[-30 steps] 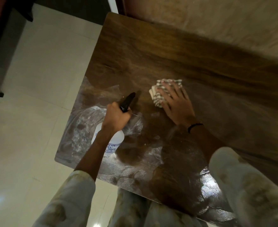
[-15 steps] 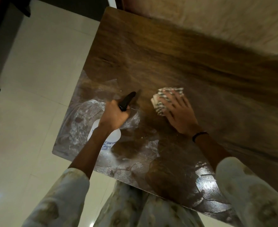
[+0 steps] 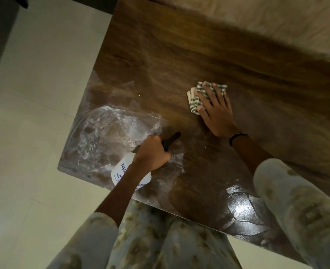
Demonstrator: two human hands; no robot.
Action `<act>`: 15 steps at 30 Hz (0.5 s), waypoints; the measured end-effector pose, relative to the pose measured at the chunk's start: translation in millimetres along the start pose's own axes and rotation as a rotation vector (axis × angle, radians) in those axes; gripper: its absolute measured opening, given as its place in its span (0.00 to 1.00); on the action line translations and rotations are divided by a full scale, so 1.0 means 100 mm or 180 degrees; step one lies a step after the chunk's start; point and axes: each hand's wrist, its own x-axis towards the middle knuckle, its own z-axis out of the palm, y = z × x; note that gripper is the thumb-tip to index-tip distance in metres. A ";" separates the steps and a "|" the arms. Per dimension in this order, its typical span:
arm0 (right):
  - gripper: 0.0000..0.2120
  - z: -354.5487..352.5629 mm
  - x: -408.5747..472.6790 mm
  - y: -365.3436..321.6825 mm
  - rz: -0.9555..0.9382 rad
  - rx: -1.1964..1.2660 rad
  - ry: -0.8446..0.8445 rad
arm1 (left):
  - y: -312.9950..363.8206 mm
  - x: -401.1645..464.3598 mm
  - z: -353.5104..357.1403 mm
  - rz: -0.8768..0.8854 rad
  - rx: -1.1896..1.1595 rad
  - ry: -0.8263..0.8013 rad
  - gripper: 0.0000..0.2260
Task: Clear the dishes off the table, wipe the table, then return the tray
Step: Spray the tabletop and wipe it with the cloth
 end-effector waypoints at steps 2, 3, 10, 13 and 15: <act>0.26 0.00 -0.04 0.03 -0.0064 0.0010 -0.0030 | 0.03 -0.05 0.04 0.0023 0.0049 0.0011 0.09; 0.26 0.01 -0.05 0.04 -0.0074 0.0021 -0.0027 | 0.03 -0.07 0.05 0.0050 0.0086 0.0027 0.09; 0.25 0.11 -0.04 -0.26 0.0088 0.0269 0.0099 | -0.09 -0.10 0.07 -0.0236 0.0054 0.0202 0.11; 0.24 0.24 -0.01 -0.61 -0.0240 0.0234 0.0077 | -0.21 -0.11 0.09 -0.0296 -0.0083 0.0363 0.09; 0.23 0.34 -0.09 -0.85 -0.0528 0.0221 0.0050 | -0.26 -0.13 0.10 -0.0238 -0.0200 0.0501 0.07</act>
